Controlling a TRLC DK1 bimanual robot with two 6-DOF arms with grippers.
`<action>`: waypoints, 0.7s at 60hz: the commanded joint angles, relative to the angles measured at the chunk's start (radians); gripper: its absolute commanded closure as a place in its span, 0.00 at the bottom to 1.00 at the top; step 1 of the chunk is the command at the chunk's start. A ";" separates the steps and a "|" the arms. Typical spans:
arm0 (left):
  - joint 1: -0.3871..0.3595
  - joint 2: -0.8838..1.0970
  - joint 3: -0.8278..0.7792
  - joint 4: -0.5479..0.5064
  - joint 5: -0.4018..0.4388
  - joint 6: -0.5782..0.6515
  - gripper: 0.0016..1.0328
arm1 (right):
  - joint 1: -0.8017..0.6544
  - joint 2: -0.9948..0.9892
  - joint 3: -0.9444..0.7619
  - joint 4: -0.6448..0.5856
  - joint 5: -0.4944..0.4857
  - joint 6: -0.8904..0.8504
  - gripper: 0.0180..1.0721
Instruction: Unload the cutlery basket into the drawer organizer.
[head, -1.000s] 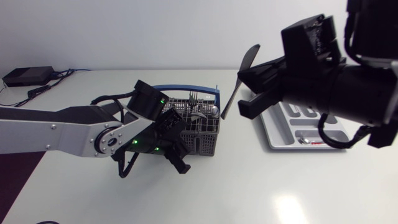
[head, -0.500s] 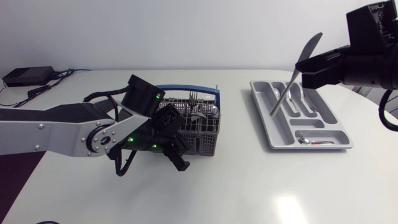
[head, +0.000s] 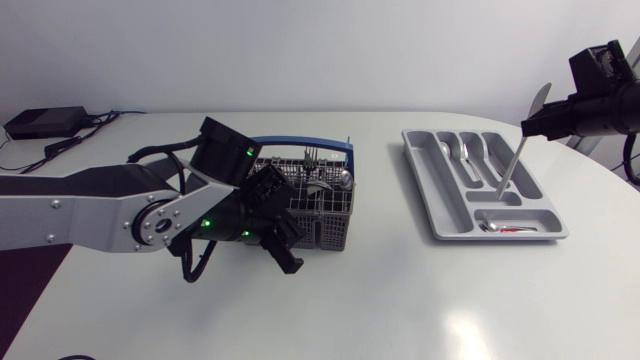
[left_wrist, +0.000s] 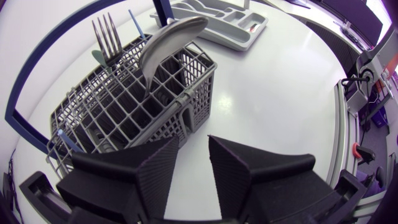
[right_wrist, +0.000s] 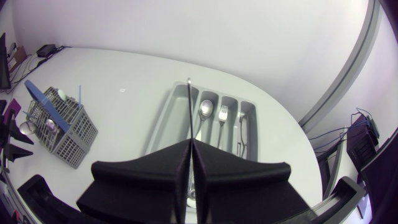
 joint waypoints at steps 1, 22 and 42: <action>-0.002 -0.017 -0.033 0.004 -0.006 0.015 0.66 | -0.042 0.061 0.066 -0.011 -0.008 -0.041 0.94; -0.002 -0.017 -0.043 0.008 -0.006 0.025 0.66 | -0.121 0.248 0.219 -0.033 0.003 -0.073 0.94; -0.002 -0.043 -0.059 0.008 -0.006 0.028 0.66 | -0.184 0.412 0.381 -0.072 0.004 -0.096 0.94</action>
